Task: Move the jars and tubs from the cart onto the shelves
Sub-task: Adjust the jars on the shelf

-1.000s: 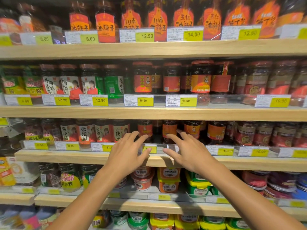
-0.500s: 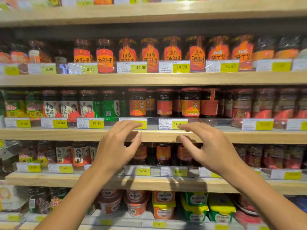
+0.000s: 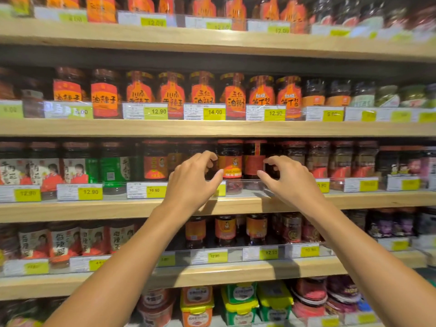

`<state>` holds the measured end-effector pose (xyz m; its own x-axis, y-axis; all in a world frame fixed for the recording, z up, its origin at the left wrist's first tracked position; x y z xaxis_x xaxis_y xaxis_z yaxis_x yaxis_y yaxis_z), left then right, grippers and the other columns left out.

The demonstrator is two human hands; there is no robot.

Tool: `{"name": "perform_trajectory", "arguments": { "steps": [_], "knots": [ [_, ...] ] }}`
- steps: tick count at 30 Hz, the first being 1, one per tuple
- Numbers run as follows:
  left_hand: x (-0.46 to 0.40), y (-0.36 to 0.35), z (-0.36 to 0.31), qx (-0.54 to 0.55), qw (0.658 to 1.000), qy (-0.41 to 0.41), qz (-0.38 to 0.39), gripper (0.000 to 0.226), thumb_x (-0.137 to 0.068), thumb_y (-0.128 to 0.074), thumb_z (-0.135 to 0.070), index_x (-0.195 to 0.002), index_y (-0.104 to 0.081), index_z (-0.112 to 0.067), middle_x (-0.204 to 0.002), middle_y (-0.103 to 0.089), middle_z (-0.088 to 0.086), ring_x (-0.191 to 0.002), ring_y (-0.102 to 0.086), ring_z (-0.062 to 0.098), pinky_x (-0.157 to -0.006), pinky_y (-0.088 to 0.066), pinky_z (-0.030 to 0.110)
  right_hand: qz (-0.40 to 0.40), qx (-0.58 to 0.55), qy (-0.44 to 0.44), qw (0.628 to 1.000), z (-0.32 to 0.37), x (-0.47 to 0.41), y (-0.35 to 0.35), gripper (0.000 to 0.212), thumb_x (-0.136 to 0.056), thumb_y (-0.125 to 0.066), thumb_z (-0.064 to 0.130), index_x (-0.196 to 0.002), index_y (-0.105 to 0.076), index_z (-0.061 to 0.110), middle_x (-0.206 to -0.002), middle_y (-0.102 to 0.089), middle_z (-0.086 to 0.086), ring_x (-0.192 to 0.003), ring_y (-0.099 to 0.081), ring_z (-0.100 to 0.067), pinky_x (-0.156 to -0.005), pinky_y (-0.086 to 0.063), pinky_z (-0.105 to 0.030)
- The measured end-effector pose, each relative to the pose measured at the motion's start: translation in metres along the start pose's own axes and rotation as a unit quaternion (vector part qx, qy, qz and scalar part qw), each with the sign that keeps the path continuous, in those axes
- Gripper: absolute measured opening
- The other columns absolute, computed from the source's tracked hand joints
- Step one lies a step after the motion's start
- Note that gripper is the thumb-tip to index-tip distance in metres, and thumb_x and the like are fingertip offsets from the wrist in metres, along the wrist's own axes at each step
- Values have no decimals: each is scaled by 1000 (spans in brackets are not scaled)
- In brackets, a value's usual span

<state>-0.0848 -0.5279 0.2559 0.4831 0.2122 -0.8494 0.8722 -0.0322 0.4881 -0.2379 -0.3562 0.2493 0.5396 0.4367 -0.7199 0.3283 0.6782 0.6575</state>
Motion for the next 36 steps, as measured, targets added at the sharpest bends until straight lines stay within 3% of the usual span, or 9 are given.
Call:
{"name": "perform_trajectory", "arguments": {
  "steps": [6,11,15,20,24,29,32,36],
  "knots": [
    [-10,-26,-11,-59,997,41,15,28,-88,-64,-50,-91,-53,-24,-92,-63,-8,-88,-63,21,-71,-52,39,49,22,-46,997,-12,-11,-10,64,-91,-51,65,-133,-58,17,-122,-67,-10,-114,-60,-36,-90,-53,-48],
    [-16,-37,-9,-79,993,82,20,37,-85,-68,-53,-72,-52,-23,-81,-56,-6,-79,-58,21,-65,-39,33,70,2,-81,994,-11,-27,-17,60,-90,-57,62,-113,-63,6,-117,-64,-18,-112,-58,-41,-83,-48,-43],
    [-21,-41,-5,-76,992,102,22,36,-84,-70,-53,-71,-58,-22,-84,-61,-4,-82,-60,22,-66,-40,33,87,-30,-94,991,-11,-36,-29,48,-87,-63,58,-92,-61,11,-104,-66,-14,-104,-62,-40,-74,-44,-38],
    [-27,-46,-5,-82,990,114,26,28,-87,-67,-48,-77,-66,-23,-91,-70,-2,-90,-65,25,-71,-47,36,70,-33,-85,993,-11,-35,-23,44,-85,-67,55,-81,-58,13,-89,-61,-8,-95,-61,-37,-70,-44,-37],
    [-20,-45,-11,-101,992,68,20,22,-93,-59,-43,-85,-66,-24,-92,-66,-5,-87,-66,23,-69,-49,35,55,7,-58,997,-10,-22,-11,55,-88,-57,67,-90,-57,12,-94,-64,-10,-96,-61,-36,-71,-47,-40],
    [-3,-46,-21,-76,996,-45,32,19,-97,-54,-38,-103,-67,-27,-109,-62,-14,-97,-63,12,-74,-51,32,10,35,28,999,-2,11,-3,58,-93,-51,63,-130,-58,19,-126,-65,-2,-114,-62,-28,-86,-51,-39],
    [2,-52,-18,-89,991,-79,57,25,-97,-52,-41,-111,-68,-26,-115,-61,-14,-105,-60,9,-76,-48,28,16,36,104,994,6,22,-11,54,-95,-48,61,-131,-61,22,-127,-62,4,-112,-61,-20,-87,-49,-34],
    [8,-55,-18,-103,988,-94,68,31,-98,-52,-43,-119,-66,-25,-121,-62,-13,-110,-59,9,-80,-47,26,8,58,132,990,12,24,-18,55,-96,-46,60,-128,-64,19,-124,-64,4,-108,-62,-20,-92,-49,-35]
  ]
}}
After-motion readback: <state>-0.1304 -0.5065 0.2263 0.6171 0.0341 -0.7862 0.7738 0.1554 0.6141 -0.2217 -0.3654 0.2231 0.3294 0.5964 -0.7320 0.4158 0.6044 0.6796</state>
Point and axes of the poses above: each hand's wrist, its own x-axis away from the middle knuckle, its own y-axis out of the back of the hand, z = x × y, the point moved 7 cm from there along -x, towards the middle knuckle
